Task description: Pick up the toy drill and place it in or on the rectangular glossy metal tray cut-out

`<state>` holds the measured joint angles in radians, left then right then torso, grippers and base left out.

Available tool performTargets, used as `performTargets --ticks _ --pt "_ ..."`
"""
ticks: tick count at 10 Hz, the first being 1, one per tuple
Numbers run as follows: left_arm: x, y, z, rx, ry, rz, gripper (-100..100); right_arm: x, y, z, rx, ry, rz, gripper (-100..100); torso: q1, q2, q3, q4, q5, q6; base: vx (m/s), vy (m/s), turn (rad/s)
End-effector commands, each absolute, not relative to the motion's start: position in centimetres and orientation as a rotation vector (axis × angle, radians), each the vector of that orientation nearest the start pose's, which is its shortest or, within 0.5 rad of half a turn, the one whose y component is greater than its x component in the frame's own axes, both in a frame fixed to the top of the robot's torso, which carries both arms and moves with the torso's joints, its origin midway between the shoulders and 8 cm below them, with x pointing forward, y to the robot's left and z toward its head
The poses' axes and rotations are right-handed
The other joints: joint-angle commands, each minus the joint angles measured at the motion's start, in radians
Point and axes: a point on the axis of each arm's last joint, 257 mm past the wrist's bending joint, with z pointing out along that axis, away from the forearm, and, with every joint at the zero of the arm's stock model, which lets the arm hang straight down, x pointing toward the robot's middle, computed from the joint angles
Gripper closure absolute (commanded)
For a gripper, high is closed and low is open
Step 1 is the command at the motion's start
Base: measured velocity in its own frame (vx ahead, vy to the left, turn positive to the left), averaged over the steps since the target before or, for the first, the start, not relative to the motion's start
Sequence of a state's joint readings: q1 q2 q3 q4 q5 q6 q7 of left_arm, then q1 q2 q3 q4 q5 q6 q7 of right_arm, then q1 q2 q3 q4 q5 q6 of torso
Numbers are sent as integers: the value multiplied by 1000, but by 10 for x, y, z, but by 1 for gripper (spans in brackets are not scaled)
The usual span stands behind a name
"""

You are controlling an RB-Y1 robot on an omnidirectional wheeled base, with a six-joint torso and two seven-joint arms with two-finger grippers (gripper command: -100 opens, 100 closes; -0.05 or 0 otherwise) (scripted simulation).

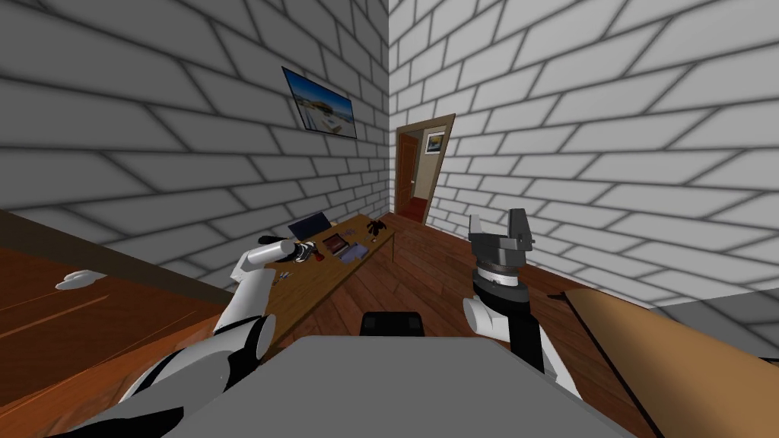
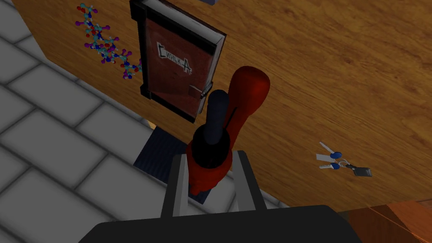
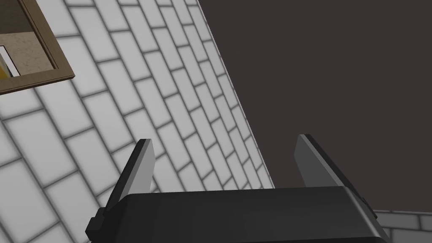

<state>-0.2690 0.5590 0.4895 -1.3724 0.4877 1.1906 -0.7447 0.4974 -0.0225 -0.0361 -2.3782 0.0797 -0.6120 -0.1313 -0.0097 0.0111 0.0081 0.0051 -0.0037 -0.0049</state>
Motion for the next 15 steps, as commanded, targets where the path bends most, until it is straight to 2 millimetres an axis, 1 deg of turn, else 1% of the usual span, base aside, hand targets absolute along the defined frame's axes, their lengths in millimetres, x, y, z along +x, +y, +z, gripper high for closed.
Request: performTargets --ticks 1,4,6,8,10,11,13,15 --pt "485 558 -250 -1495 1921 -341 100 301 -264 85 453 512 1390 0 0 0 0 0 0 0 -138 -103 -17" --pt "491 587 -195 -1503 1816 -384 100 301 -264 85 453 512 1390 0 0 1 1 1 0 0 -117 -119 -26" --pt "493 600 -163 -1500 1762 -411 100 301 -264 85 453 512 1390 0 0 1 1 1 0 1 -95 -105 -9" --pt "493 608 -139 -1493 1728 -432 100 301 -264 85 453 513 1390 0 1 -2 0 1 0 1 -50 -90 -7" --pt "492 609 -120 -1480 1716 -445 100 301 -264 85 453 513 1390 0 2 -3 -1 0 0 1 -21 -88 16" --pt "490 604 -120 -1472 1736 -443 100 301 -264 85 453 513 1390 0 1 -4 -2 0 0 1 68 -114 44" --pt "487 587 -137 -1459 1805 -423 100 301 -264 85 453 513 1390 0 -1 -15 -8 -3 0 3 161 -77 60" --pt "483 571 -156 -1448 1874 -401 100 301 -264 85 453 513 1390 0 5 -21 -12 -4 1 4 191 -18 35"
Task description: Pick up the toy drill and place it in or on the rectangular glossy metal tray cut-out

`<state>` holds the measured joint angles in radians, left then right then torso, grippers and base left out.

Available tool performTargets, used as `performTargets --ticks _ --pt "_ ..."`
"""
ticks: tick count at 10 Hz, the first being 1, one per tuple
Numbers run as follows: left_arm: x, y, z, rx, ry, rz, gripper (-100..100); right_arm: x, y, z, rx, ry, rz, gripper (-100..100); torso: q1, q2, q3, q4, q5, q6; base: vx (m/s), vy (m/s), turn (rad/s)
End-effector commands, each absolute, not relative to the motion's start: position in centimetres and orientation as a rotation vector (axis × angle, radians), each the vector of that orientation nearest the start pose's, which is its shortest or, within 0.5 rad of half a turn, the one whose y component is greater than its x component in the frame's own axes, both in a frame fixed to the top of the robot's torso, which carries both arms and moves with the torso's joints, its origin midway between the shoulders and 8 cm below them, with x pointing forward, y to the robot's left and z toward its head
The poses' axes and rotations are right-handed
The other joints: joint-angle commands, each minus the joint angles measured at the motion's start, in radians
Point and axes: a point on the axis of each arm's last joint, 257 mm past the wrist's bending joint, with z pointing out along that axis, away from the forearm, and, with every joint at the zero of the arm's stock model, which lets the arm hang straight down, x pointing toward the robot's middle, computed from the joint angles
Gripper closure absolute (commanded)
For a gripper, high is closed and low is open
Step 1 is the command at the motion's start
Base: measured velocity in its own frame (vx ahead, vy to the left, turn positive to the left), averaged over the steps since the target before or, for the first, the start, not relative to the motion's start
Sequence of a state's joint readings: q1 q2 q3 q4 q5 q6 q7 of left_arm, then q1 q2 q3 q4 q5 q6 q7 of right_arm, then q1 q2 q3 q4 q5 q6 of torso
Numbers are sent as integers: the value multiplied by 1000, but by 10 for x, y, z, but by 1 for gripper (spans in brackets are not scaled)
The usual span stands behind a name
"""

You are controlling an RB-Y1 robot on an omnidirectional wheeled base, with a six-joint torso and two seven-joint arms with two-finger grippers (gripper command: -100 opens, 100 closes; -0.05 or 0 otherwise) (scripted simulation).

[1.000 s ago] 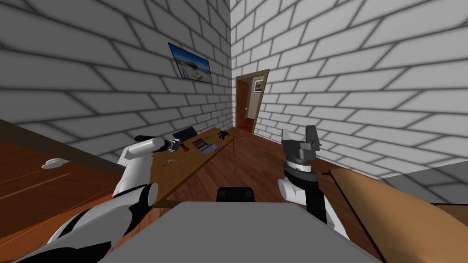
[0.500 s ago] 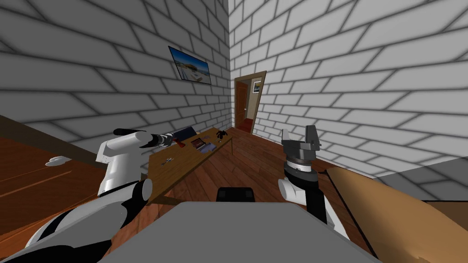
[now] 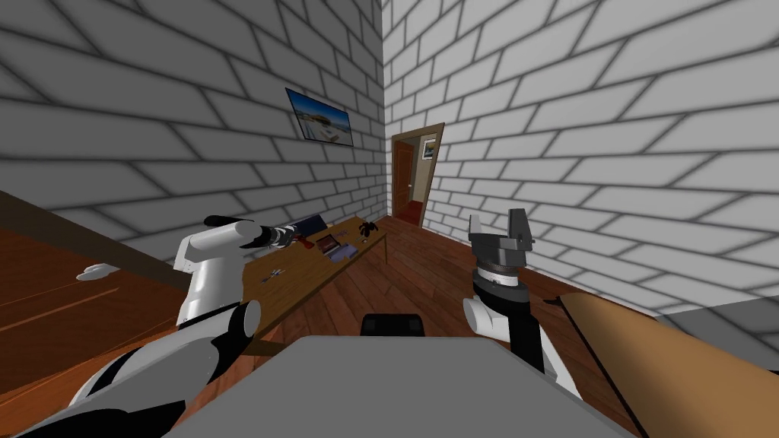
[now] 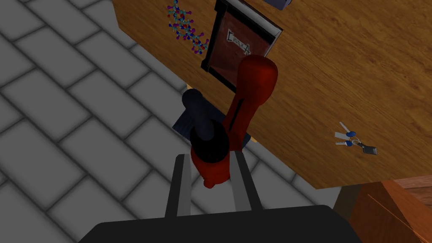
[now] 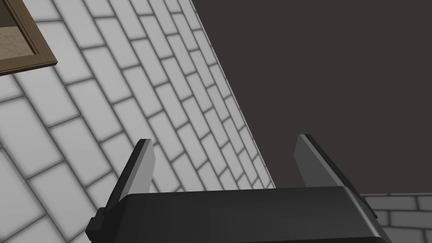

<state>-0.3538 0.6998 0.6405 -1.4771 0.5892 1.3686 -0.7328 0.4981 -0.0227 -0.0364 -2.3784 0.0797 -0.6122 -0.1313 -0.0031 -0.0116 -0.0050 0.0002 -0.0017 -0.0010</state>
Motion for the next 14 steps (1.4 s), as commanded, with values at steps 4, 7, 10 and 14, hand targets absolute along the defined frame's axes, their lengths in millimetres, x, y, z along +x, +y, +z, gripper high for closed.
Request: performTargets --ticks 4,7,10,14 --pt "469 529 -204 -1415 2046 -343 100 301 -265 85 453 513 1389 0 0 0 0 0 0 0 182 -12 54" --pt "454 496 -239 -1379 2180 -301 100 301 -265 85 453 513 1389 0 1 -2 -1 0 -1 0 213 2 55" --pt "439 469 -263 -1344 2285 -271 100 301 -264 85 453 513 1390 0 0 1 1 1 -1 0 177 -11 44" --pt "432 458 -271 -1328 2328 -261 -100 301 -264 85 453 513 1390 0 1 10 7 4 -2 0 77 -1 18"
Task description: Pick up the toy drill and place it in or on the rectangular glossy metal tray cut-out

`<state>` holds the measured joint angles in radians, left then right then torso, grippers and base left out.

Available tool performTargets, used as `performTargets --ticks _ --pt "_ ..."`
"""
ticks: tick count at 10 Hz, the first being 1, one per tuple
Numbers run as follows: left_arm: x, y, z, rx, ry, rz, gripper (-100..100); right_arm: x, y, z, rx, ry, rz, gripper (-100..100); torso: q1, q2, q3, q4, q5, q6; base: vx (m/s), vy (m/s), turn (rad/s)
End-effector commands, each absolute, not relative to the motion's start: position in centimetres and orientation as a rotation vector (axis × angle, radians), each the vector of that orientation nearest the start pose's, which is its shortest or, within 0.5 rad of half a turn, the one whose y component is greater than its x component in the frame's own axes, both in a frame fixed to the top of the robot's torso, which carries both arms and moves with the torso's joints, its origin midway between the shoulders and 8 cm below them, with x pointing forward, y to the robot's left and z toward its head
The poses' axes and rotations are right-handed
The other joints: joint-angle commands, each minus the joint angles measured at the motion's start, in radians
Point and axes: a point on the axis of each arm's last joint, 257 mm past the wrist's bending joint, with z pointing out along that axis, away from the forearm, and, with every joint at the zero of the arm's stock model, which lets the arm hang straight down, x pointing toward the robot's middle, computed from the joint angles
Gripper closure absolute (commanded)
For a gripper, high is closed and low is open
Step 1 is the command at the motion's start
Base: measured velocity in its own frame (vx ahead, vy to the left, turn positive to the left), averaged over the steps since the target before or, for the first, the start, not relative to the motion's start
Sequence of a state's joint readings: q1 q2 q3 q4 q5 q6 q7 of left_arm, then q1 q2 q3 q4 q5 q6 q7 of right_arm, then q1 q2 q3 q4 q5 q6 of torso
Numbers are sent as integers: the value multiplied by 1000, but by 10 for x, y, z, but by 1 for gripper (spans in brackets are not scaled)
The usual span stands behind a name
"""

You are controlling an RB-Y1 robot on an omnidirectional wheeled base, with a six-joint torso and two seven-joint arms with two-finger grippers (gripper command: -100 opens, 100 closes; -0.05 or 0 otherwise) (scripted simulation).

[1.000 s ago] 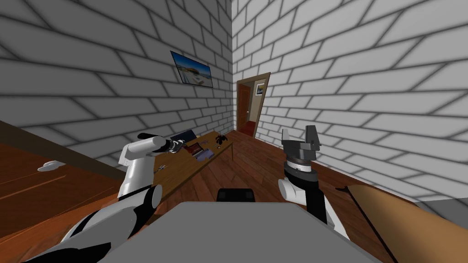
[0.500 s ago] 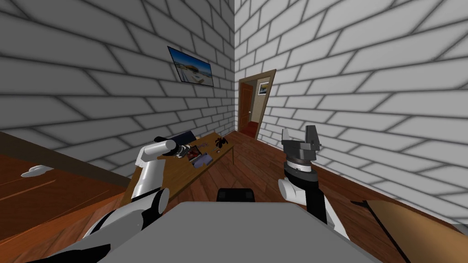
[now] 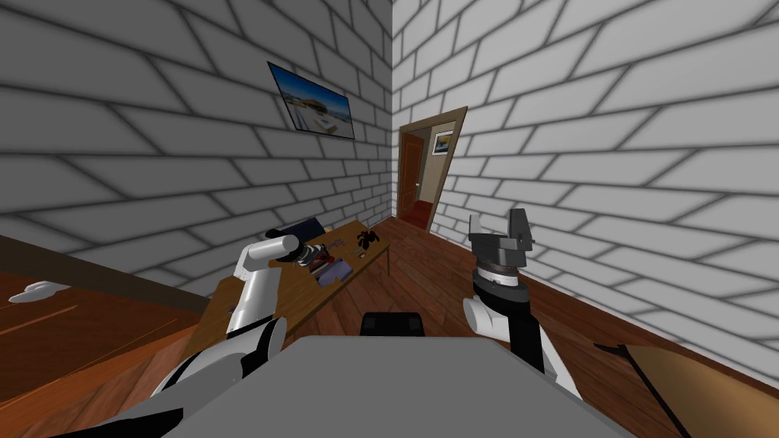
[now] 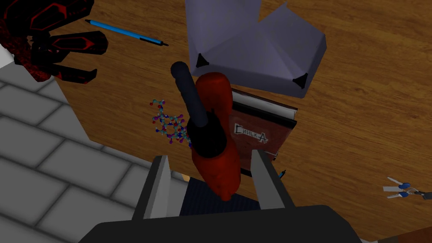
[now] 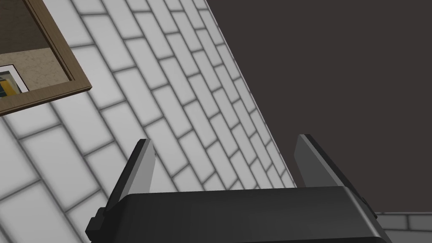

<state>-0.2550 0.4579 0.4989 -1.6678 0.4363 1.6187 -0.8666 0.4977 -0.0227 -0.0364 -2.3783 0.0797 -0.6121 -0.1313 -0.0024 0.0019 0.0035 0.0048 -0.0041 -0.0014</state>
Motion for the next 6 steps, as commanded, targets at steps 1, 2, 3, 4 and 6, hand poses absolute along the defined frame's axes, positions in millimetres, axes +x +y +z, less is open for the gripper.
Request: performTargets --ticks 1,2,3,4,6 --pt "432 458 -271 -1328 2328 -262 -100 301 -264 85 453 513 1390 0 0 0 0 0 0 0 5 0 0" --pt "432 458 -271 -1328 2328 -262 -100 301 -264 85 453 513 1390 0 0 1 1 0 0 0 0 0 0" --pt "432 458 -271 -1328 2328 -262 -100 301 -264 85 453 513 1390 0 0 2 1 1 0 0 0 0 0" --pt "432 458 -271 -1328 2328 -262 -100 301 -264 85 453 513 1390 0 0 2 1 1 0 0 0 0 0" --pt "429 459 -261 -1326 2333 -264 -100 301 -264 85 453 513 1390 0 0 2 2 1 0 0 13 -3 17"
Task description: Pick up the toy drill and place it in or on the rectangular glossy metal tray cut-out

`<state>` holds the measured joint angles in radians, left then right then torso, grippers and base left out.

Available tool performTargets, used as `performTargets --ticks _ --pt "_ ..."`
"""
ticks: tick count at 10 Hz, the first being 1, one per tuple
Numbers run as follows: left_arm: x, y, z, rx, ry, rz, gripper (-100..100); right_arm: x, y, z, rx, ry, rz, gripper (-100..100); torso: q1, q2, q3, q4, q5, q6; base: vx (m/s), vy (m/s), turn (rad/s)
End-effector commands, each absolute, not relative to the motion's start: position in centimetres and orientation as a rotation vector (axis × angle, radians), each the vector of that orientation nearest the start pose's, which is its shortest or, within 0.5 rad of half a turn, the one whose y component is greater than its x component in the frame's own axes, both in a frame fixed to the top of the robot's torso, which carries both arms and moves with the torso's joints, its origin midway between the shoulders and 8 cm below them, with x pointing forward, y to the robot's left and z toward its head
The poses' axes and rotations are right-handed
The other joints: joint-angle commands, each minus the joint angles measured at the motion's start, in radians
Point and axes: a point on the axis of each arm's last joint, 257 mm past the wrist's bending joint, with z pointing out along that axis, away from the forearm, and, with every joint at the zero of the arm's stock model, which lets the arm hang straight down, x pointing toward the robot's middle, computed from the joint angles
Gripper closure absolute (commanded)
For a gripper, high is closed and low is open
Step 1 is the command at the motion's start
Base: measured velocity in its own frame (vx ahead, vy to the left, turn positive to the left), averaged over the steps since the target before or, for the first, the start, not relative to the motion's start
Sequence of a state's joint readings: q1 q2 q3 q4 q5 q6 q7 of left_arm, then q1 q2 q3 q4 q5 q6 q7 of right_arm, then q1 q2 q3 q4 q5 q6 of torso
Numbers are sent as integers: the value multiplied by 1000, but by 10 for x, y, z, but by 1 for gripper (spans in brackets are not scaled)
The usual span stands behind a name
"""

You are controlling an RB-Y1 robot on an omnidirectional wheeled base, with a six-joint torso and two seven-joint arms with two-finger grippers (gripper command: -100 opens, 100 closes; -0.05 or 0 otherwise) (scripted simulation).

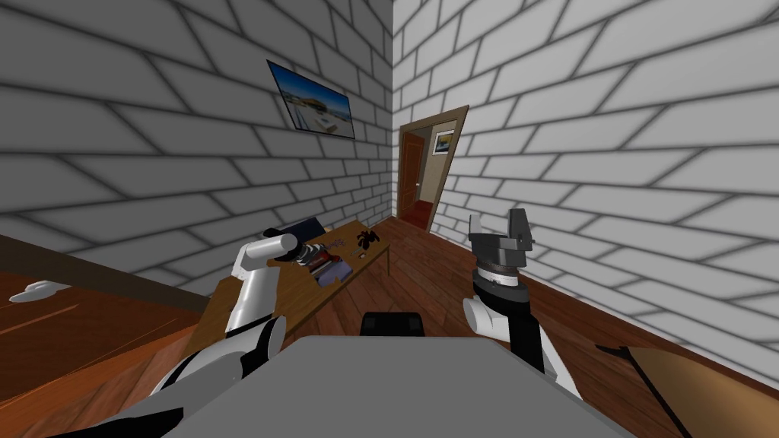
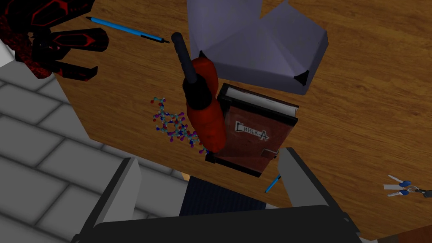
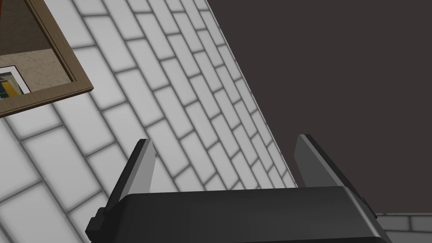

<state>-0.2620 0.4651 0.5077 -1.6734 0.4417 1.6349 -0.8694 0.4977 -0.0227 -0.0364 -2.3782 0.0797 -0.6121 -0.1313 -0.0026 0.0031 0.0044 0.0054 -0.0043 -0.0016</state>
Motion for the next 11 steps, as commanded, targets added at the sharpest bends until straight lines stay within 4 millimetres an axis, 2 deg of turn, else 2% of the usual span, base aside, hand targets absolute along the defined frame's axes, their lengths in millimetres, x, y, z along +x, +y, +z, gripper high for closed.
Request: performTargets --ticks 1,8,9,10,11 --pt "427 460 -257 -1325 2336 -265 -100 301 -264 85 453 513 1390 0 0 0 0 0 0 0 50 -19 30" --pt "411 463 -225 -1312 2358 -267 -100 301 -264 85 453 513 1390 0 -1 -1 -1 0 0 0 39 -14 21" --pt "414 463 -226 -1312 2353 -268 -100 301 -264 85 453 513 1390 0 0 -1 -1 0 0 0 17 -4 5" --pt "413 463 -226 -1313 2356 -267 0 301 -264 85 453 513 1390 0 0 0 0 0 0 0 0 0 0" --pt "413 463 -226 -1312 2355 -267 0 301 -264 85 453 513 1390 0 0 1 0 0 0 0 0 0 0"
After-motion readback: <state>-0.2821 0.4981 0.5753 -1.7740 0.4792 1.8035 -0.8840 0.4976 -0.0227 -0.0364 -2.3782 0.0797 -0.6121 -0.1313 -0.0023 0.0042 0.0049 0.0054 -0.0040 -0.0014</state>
